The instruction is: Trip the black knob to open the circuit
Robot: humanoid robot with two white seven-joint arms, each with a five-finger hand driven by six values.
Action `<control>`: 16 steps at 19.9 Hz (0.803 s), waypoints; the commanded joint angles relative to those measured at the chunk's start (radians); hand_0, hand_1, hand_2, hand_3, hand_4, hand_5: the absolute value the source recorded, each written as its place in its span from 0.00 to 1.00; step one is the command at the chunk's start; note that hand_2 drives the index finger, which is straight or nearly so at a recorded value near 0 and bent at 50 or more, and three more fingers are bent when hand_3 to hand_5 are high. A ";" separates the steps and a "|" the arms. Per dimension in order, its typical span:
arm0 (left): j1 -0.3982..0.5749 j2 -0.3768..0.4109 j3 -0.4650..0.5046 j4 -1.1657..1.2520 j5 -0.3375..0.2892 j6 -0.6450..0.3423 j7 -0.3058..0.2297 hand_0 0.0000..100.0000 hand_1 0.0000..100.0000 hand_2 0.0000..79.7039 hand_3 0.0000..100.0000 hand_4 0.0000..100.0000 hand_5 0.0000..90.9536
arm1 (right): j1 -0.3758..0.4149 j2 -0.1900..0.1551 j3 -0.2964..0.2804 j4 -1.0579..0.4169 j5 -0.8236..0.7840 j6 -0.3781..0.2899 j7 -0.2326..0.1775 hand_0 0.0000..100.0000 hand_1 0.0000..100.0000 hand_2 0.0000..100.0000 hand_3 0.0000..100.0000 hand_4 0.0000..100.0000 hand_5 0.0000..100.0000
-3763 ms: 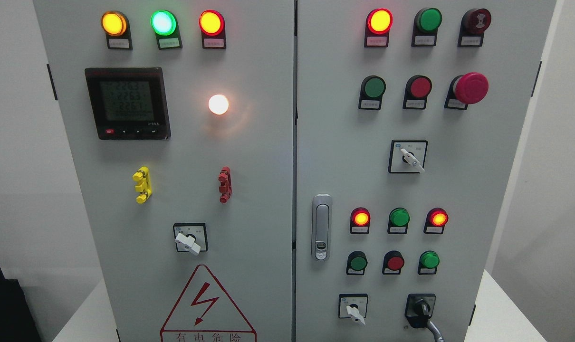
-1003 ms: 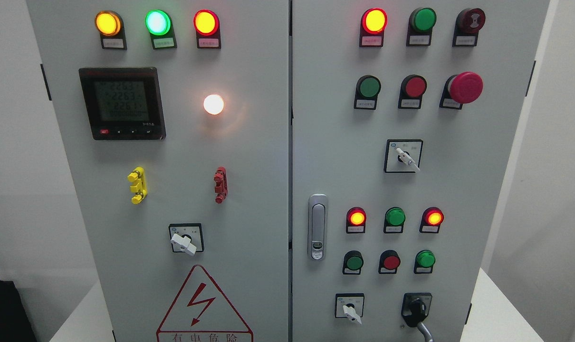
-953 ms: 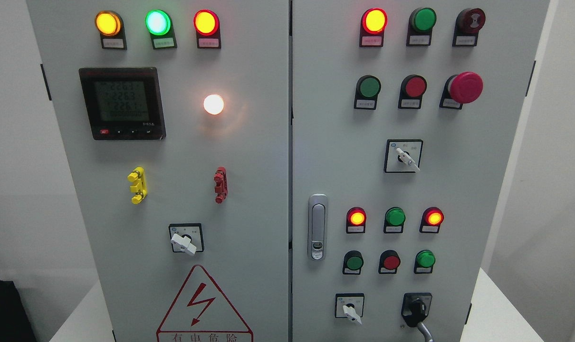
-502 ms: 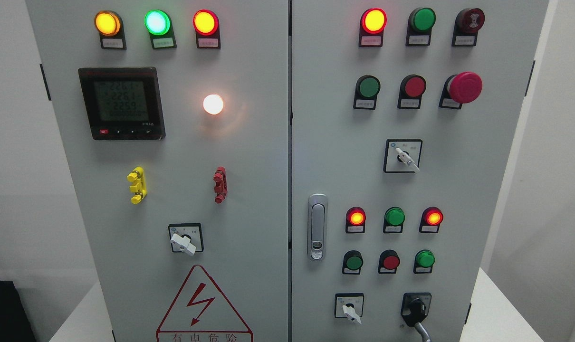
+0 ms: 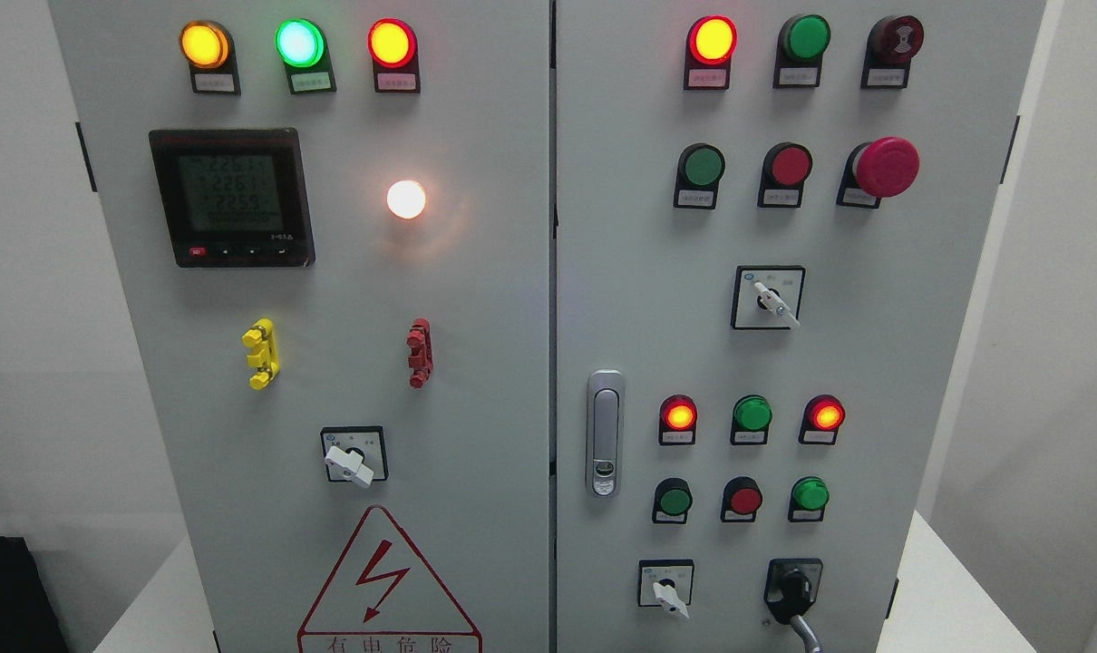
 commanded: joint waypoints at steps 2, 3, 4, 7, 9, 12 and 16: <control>0.000 -0.001 0.001 0.001 0.002 0.001 0.000 0.12 0.39 0.00 0.00 0.00 0.00 | -0.032 0.001 0.040 -0.031 0.003 -0.015 0.028 0.73 0.85 0.03 1.00 1.00 0.96; 0.000 -0.001 0.001 0.001 0.002 0.001 0.000 0.12 0.39 0.00 0.00 0.00 0.00 | -0.035 0.001 0.040 -0.031 0.004 -0.015 0.028 0.73 0.85 0.03 1.00 1.00 0.96; 0.000 -0.001 0.001 0.001 0.002 0.000 0.000 0.12 0.39 0.00 0.00 0.00 0.00 | -0.038 0.001 0.040 -0.030 0.003 -0.015 0.028 0.73 0.85 0.03 1.00 1.00 0.96; 0.000 -0.001 0.001 0.001 0.002 0.001 0.000 0.12 0.39 0.00 0.00 0.00 0.00 | -0.038 0.001 0.040 -0.028 0.003 -0.015 0.028 0.73 0.85 0.03 1.00 1.00 0.95; 0.000 -0.001 0.001 0.001 0.002 0.001 0.000 0.12 0.39 0.00 0.00 0.00 0.00 | -0.038 0.001 0.041 -0.028 0.003 -0.015 0.028 0.73 0.85 0.03 1.00 1.00 0.95; 0.000 -0.001 0.001 0.001 0.002 0.000 0.000 0.12 0.39 0.00 0.00 0.00 0.00 | -0.037 0.001 0.041 -0.028 0.003 -0.015 0.028 0.73 0.85 0.03 1.00 1.00 0.95; 0.000 -0.001 0.001 0.001 0.002 0.001 0.000 0.12 0.39 0.00 0.00 0.00 0.00 | -0.038 0.001 0.041 -0.030 0.003 -0.015 0.028 0.73 0.85 0.03 1.00 1.00 0.95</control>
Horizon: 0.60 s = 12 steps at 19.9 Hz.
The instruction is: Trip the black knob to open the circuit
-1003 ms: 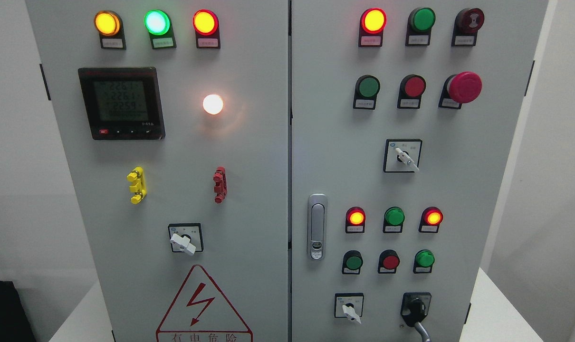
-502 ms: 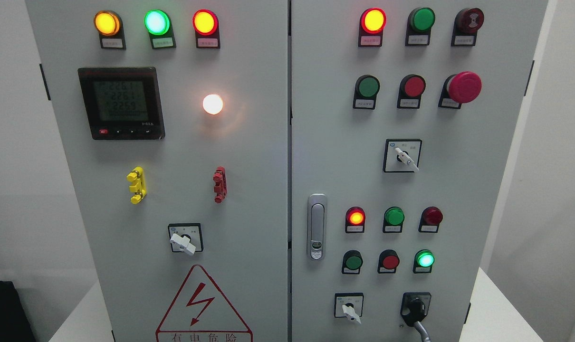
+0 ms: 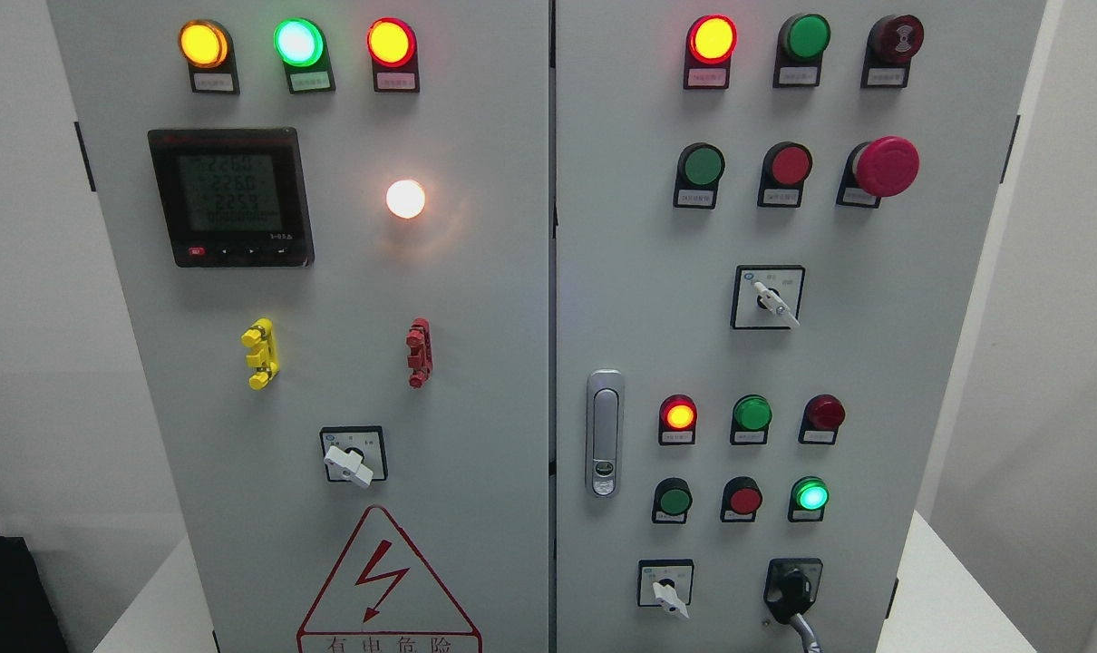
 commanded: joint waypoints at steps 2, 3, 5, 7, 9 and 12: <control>0.000 -0.001 0.001 0.001 0.002 0.001 0.000 0.12 0.39 0.00 0.00 0.00 0.00 | -0.027 0.001 0.037 -0.033 0.004 -0.021 0.029 0.73 0.85 0.03 1.00 1.00 0.96; 0.000 -0.001 0.001 0.001 0.002 0.001 0.000 0.12 0.39 0.00 0.00 0.00 0.00 | -0.027 0.000 0.033 -0.033 0.004 -0.021 0.029 0.73 0.85 0.03 1.00 1.00 0.96; 0.000 -0.001 0.001 0.001 0.002 0.001 0.000 0.12 0.39 0.00 0.00 0.00 0.00 | -0.025 -0.003 0.029 -0.028 0.002 -0.021 0.029 0.73 0.85 0.03 1.00 1.00 0.96; 0.000 -0.001 0.001 0.001 0.002 0.000 0.000 0.12 0.39 0.00 0.00 0.00 0.00 | -0.022 -0.003 0.024 -0.028 0.001 -0.023 0.027 0.73 0.85 0.03 1.00 1.00 0.96; 0.000 -0.001 0.001 0.001 0.002 0.000 0.000 0.12 0.39 0.00 0.00 0.00 0.00 | -0.021 -0.006 0.020 -0.028 0.001 -0.024 0.027 0.73 0.85 0.03 1.00 1.00 0.96; 0.000 -0.001 0.001 0.001 0.002 0.001 0.000 0.12 0.39 0.00 0.00 0.00 0.00 | -0.016 -0.010 0.001 -0.028 -0.002 -0.028 0.027 0.73 0.86 0.03 1.00 1.00 0.95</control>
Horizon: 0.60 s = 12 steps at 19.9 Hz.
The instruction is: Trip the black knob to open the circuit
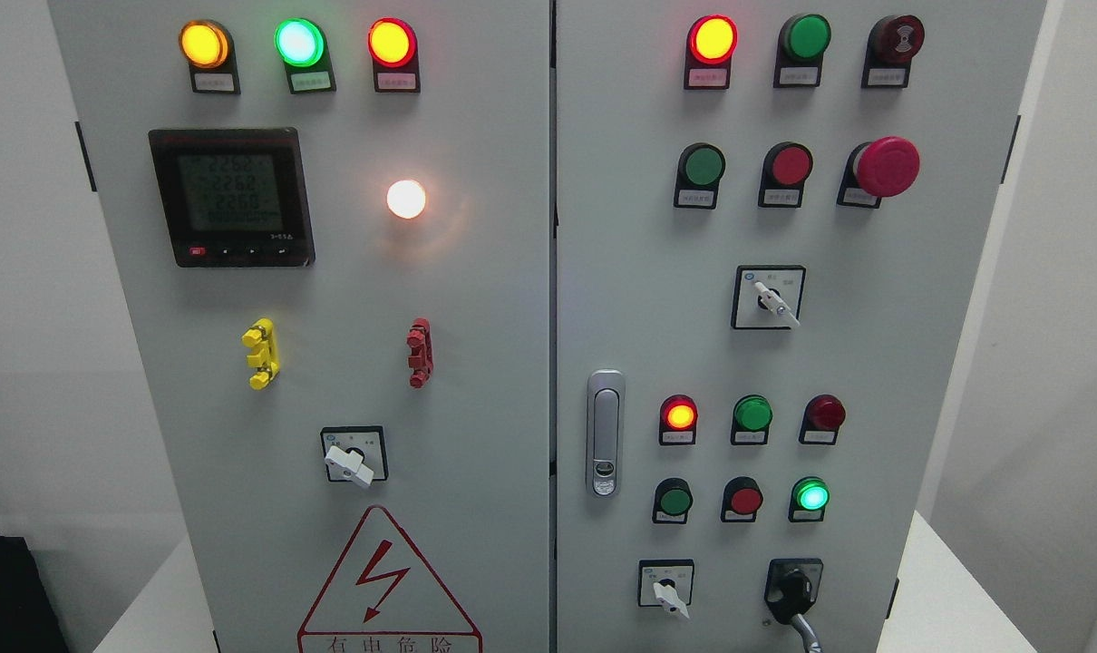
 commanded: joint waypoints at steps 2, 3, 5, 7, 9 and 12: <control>0.000 -0.001 0.001 0.001 0.002 0.001 0.000 0.12 0.39 0.00 0.00 0.00 0.00 | -0.013 -0.002 -0.005 -0.029 -0.001 -0.029 0.031 0.73 0.86 0.03 1.00 1.00 0.95; 0.000 -0.001 0.001 0.001 0.002 0.001 0.000 0.12 0.39 0.00 0.00 0.00 0.00 | -0.013 -0.002 -0.009 -0.027 -0.001 -0.031 0.031 0.73 0.86 0.03 1.00 1.00 0.95; 0.000 -0.001 0.001 0.001 0.002 0.001 0.000 0.12 0.39 0.00 0.00 0.00 0.00 | -0.012 -0.003 -0.022 -0.026 -0.004 -0.032 0.031 0.73 0.86 0.03 1.00 1.00 0.95; 0.000 -0.001 0.001 0.001 0.002 0.001 0.000 0.12 0.39 0.00 0.00 0.00 0.00 | -0.012 -0.003 -0.032 -0.017 -0.005 -0.035 0.032 0.73 0.86 0.03 1.00 1.00 0.95; 0.000 -0.001 0.001 0.001 0.002 0.001 0.000 0.12 0.39 0.00 0.00 0.00 0.00 | -0.009 -0.003 -0.044 -0.008 -0.005 -0.038 0.032 0.73 0.86 0.03 1.00 1.00 0.95; 0.000 -0.001 0.001 0.001 0.002 0.001 0.000 0.12 0.39 0.00 0.00 0.00 0.00 | 0.005 -0.003 -0.050 -0.003 -0.005 -0.040 0.035 0.74 0.87 0.03 1.00 1.00 0.95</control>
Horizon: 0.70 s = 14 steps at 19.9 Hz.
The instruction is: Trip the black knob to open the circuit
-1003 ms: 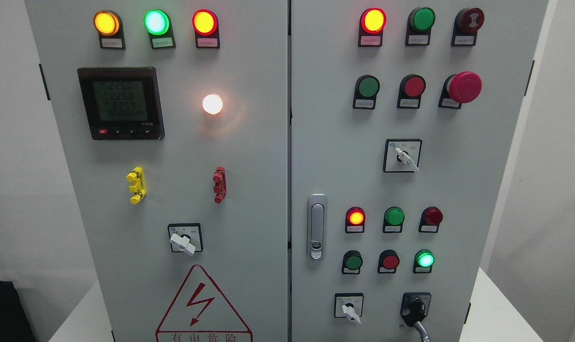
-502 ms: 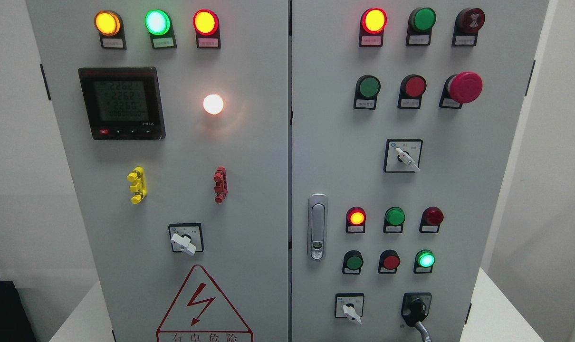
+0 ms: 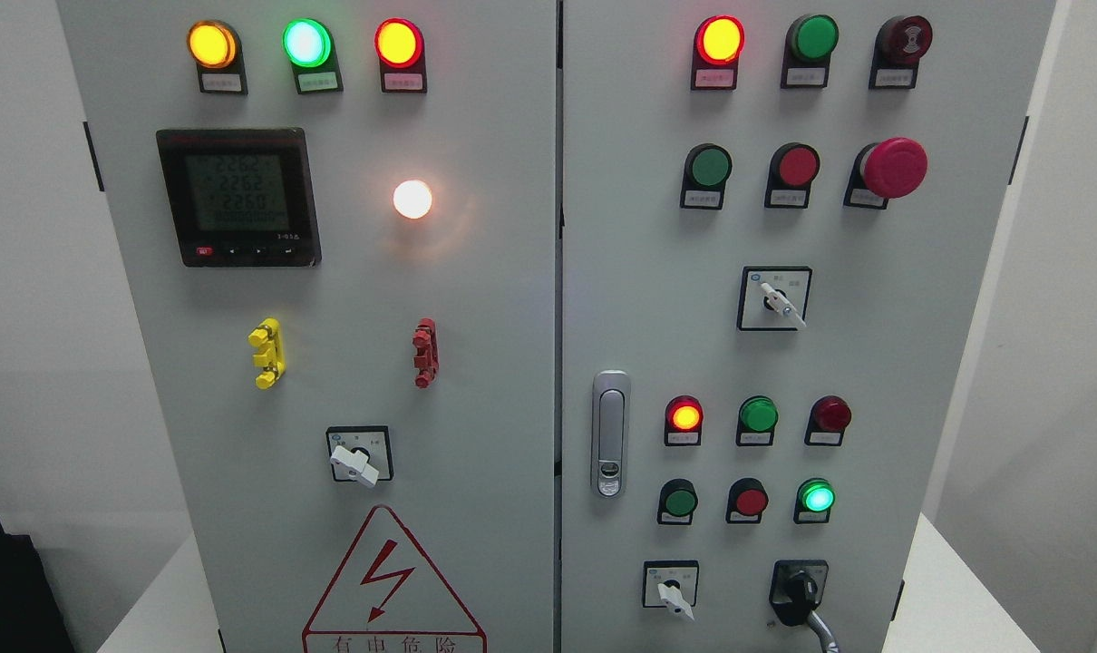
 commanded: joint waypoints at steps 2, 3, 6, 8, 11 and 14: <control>0.000 -0.001 0.001 0.001 0.002 0.001 0.000 0.12 0.39 0.00 0.00 0.00 0.00 | -0.002 -0.002 -0.010 -0.008 -0.003 -0.019 0.011 0.74 0.87 0.03 1.00 1.00 0.95; 0.000 -0.001 0.001 0.001 0.002 0.001 0.000 0.12 0.39 0.00 0.00 0.00 0.00 | -0.002 -0.002 -0.015 -0.005 -0.003 -0.019 0.011 0.74 0.87 0.03 1.00 1.00 0.95; 0.000 -0.001 0.001 0.001 0.002 0.001 0.000 0.12 0.39 0.00 0.00 0.00 0.00 | -0.002 0.000 -0.030 -0.003 -0.003 -0.019 0.011 0.74 0.87 0.04 1.00 1.00 0.95; 0.000 -0.001 0.001 0.001 0.002 0.000 0.000 0.12 0.39 0.00 0.00 0.00 0.00 | -0.002 0.001 -0.036 -0.003 -0.003 -0.019 0.011 0.74 0.87 0.04 1.00 1.00 0.95; 0.000 -0.001 0.001 0.001 0.002 0.000 0.000 0.12 0.39 0.00 0.00 0.00 0.00 | -0.002 0.006 -0.055 -0.011 -0.005 -0.019 0.010 0.76 0.88 0.04 1.00 1.00 0.95; 0.000 -0.001 0.001 0.001 0.002 0.001 0.000 0.12 0.39 0.00 0.00 0.00 0.00 | 0.008 0.006 -0.058 -0.031 -0.006 -0.020 0.010 0.87 0.93 0.05 1.00 1.00 0.93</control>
